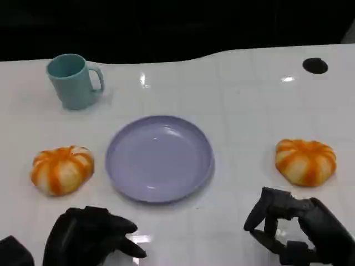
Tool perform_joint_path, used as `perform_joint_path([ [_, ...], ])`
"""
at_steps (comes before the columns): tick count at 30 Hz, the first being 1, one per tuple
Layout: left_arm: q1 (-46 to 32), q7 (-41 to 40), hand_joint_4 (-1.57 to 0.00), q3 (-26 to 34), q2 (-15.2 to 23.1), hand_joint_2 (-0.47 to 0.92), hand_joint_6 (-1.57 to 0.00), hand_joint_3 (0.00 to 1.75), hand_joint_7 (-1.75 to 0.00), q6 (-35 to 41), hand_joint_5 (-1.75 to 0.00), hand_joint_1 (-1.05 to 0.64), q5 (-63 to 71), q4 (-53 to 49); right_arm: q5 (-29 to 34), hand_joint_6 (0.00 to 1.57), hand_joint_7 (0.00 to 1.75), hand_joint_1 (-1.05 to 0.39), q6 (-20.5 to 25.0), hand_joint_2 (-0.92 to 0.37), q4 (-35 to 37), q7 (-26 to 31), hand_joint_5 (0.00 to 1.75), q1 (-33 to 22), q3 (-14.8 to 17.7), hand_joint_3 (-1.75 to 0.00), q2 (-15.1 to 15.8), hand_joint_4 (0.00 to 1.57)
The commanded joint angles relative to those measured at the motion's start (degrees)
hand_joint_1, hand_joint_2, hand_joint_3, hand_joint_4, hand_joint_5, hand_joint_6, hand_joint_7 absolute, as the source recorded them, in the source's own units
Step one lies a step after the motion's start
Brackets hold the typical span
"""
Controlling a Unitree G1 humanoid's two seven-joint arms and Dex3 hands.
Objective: Grasp the bread from the table and place it into the plate.
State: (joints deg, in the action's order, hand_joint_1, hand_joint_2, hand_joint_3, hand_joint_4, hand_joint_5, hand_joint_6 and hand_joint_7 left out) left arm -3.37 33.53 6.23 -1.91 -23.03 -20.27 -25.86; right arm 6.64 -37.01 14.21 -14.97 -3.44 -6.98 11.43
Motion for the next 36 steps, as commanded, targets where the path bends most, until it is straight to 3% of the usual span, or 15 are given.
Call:
perform_joint_path([
  [1,-0.01,0.11,-1.57,0.21,0.83,0.75,-1.57,0.00,-0.15,0.32,-0.36,-1.05,-0.09,0.84,-0.71,0.64,1.32,-0.23,-0.43,-0.72,-0.08,0.09,1.69,-0.05,0.46,-0.65,0.77,0.64],
  [21,0.06,0.08,-1.57,0.31,0.93,0.76,-1.57,0.00,-0.15,-0.05,-0.37,-1.05,0.12,0.90,-0.16,0.64,1.32,-0.23,-0.51,-0.72,0.04,0.42,1.74,0.12,0.37,-0.63,0.68,0.62],
  [29,0.01,0.53,-1.57,0.40,0.95,0.75,-1.57,0.00,-0.14,0.39,-0.36,-1.05,-0.41,0.85,-0.81,0.65,1.29,-0.22,-0.29,-0.70,-0.57,0.88,1.64,0.07,1.08,-0.68,0.45,0.61],
  [36,-0.01,0.10,-1.57,0.44,1.07,0.75,-1.57,0.00,-0.15,0.24,-0.36,-1.05,-0.02,0.89,-0.55,0.64,0.87,-0.19,-0.73,-0.72,-1.51,3.81,1.34,1.13,3.10,-0.60,0.17,0.58],
])
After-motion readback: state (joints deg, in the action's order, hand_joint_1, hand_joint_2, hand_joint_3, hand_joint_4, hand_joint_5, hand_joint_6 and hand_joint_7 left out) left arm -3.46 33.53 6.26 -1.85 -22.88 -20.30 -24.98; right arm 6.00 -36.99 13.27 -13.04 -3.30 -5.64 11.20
